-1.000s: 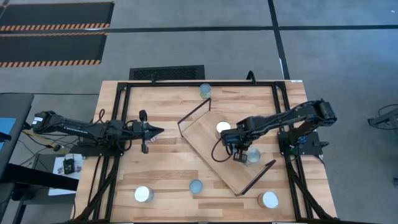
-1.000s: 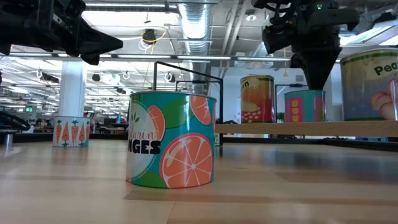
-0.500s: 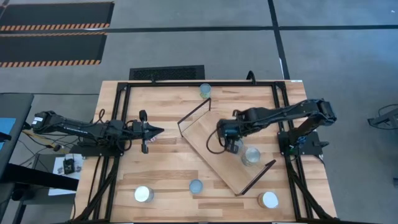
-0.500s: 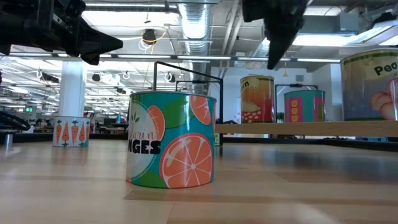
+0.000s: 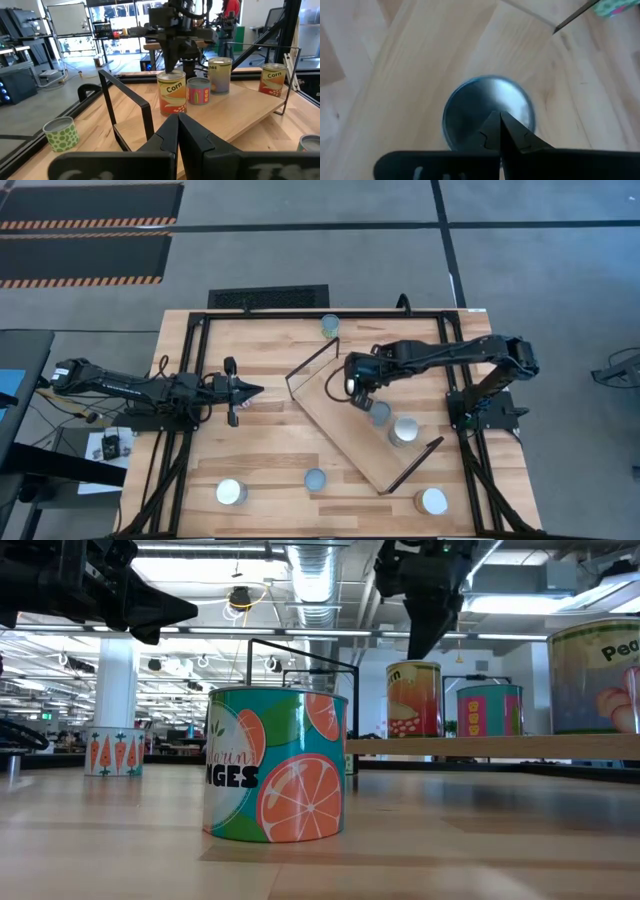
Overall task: Pick and place cans onto a shelf
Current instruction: Adjust the large canned corn on the shelf, then put the small canned peas on the shelf
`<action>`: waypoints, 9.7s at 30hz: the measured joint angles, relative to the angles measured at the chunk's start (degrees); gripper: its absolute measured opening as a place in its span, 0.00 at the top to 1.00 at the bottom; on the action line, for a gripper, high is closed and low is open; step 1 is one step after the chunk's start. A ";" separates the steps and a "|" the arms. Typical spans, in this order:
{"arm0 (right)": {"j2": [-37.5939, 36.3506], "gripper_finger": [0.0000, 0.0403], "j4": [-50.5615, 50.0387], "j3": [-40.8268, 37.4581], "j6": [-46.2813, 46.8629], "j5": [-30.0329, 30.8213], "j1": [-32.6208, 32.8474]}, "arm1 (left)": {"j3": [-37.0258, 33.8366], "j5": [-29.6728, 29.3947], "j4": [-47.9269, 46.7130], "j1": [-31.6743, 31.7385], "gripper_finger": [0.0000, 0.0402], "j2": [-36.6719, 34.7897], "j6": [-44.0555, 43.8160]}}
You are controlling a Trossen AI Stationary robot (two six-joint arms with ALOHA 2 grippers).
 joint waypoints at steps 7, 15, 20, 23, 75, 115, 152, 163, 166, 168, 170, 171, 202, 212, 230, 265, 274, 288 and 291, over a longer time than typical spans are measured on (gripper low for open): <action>0.00 0.97 -0.67 -0.09 -0.15 -2.49 0.90 | 0.00 0.01 0.02 -0.01 1.00 0.00 0.02; 0.00 0.97 -3.19 -0.09 -0.14 -4.58 2.19 | 0.00 0.00 0.01 0.00 1.00 0.00 0.02; -0.02 0.97 -5.13 -0.03 -0.13 -5.61 2.78 | 0.00 -0.01 0.00 -0.02 1.00 0.00 0.00; -0.02 0.97 -5.18 -0.01 -0.13 -5.98 2.76 | 0.00 -0.01 0.01 -0.01 1.00 0.00 0.02; -46.05 0.98 60.48 -48.70 -28.05 -6.19 -16.05 | 12.34 -3.38 -31.06 -0.04 1.00 -1.06 -7.76; -20.51 0.99 60.77 -28.45 -3.87 -17.42 -31.79 | 3.03 13.49 -4.15 31.56 1.00 8.40 -3.26; 39.44 0.69 4.43 43.01 4.13 -13.41 -32.28 | 1.88 14.64 -5.61 31.47 1.00 8.35 -4.46; 39.56 0.52 4.15 42.99 6.54 -11.81 -33.16 | 1.88 14.76 -5.71 31.47 1.00 8.35 -4.95; 39.56 0.51 3.80 42.99 8.76 -11.74 -34.30 | 1.88 14.79 -5.71 31.47 1.00 8.35 -4.94; 39.56 0.52 3.89 42.99 10.32 -11.49 -34.96 | 1.88 14.79 -5.73 31.47 1.00 8.35 -4.94; 39.56 0.52 3.69 42.99 11.36 -11.58 -35.70 | 1.88 14.79 -5.87 31.47 1.00 8.35 -4.95; 39.56 0.52 3.34 42.99 12.01 -11.58 -35.96 | 1.88 14.79 -5.97 31.47 1.00 8.35 -4.95; 44.14 0.63 0.63 42.99 10.50 -13.57 -35.61 | 1.86 15.03 -6.12 31.45 1.00 8.35 -5.11; 44.26 0.83 0.77 42.97 8.86 -13.37 -35.62 | 1.86 15.05 -6.12 31.45 1.00 8.35 -5.11; 39.15 0.96 0.03 42.93 7.39 -11.42 -35.23 | 1.86 15.13 -6.17 31.45 1.00 8.35 -5.11; 10.46 0.98 -21.87 42.88 -6.56 -4.25 -13.63 | 1.86 15.09 -6.56 31.45 1.00 8.37 -5.40; 11.45 0.98 -19.11 31.86 -8.21 -4.47 -7.45 | 1.84 15.08 -8.70 31.45 1.00 8.37 -5.31; 11.63 0.98 -5.77 19.92 -9.79 -5.83 -4.92 | 1.85 15.07 -8.60 31.45 1.00 8.36 -5.84; 11.61 0.98 -2.11 17.21 -12.04 -6.12 -4.90 | 1.85 15.07 -8.57 31.45 1.00 8.35 -5.82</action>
